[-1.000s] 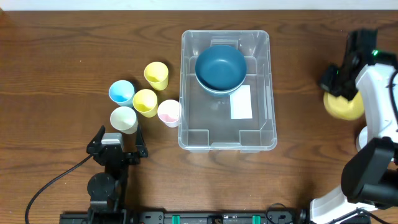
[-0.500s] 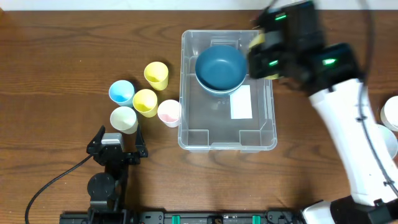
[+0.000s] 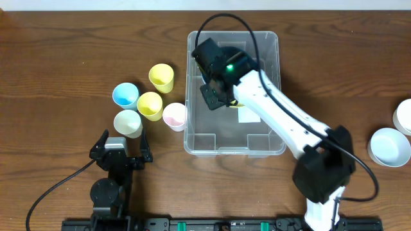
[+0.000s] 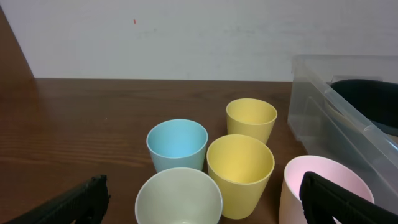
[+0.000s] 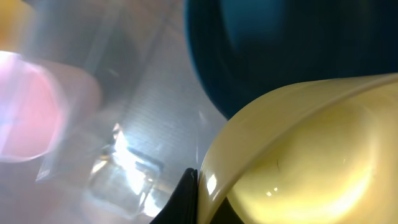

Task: Pack container
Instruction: 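Carry the yellow bowl left and lower it into the container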

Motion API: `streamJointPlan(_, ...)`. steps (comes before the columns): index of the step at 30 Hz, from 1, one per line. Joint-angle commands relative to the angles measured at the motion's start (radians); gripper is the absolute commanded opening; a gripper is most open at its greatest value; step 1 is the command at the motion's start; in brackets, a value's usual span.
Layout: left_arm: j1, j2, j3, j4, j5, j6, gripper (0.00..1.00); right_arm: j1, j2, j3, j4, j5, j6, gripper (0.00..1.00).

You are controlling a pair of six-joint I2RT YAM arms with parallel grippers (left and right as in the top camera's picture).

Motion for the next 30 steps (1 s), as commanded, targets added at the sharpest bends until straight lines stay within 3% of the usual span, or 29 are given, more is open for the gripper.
streamJointPlan(1, 0.003, -0.001, -0.022, -0.032, -0.001, 0.014, 0.98, 0.001, 0.020, 0.004, -0.014, 0.027, 0.050, 0.01)
streamJointPlan(18, 0.003, -0.001, -0.022, -0.032, -0.001, 0.014, 0.98, 0.001, 0.020, 0.001, -0.160, -0.083, 0.136, 0.02)
streamJointPlan(30, 0.003, -0.001, -0.022, -0.032, -0.001, 0.014, 0.98, 0.000, 0.023, -0.142, -0.011, -0.097, 0.136, 0.04)
